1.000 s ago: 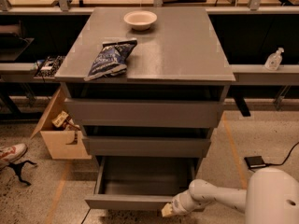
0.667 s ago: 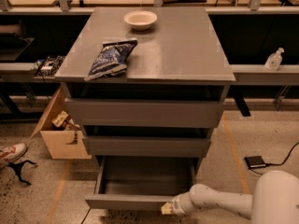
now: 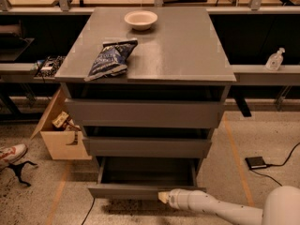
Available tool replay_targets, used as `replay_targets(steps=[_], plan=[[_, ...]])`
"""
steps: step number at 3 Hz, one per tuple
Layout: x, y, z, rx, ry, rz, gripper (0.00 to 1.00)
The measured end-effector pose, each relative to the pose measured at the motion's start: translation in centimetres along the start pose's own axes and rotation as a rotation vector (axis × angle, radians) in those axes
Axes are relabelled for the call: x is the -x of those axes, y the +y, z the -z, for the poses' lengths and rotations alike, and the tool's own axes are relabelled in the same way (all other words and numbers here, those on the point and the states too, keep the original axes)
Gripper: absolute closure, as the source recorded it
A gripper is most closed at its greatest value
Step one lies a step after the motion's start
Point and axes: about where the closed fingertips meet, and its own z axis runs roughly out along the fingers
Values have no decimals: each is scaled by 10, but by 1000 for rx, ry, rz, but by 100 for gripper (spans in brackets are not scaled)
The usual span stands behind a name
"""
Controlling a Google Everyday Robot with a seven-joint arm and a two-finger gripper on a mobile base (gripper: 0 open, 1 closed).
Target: Close bottom drawer
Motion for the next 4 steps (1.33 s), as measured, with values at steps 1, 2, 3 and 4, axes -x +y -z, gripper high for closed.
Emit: replay_targets(steps=[1,2,3,4], plan=[[32,-6,-15,11,-88,21,100],[60,-7,-29,20,-149,47,100],[87,-3,-39,32,-192,81,100],[107,0,-45,44,-211,108,100]])
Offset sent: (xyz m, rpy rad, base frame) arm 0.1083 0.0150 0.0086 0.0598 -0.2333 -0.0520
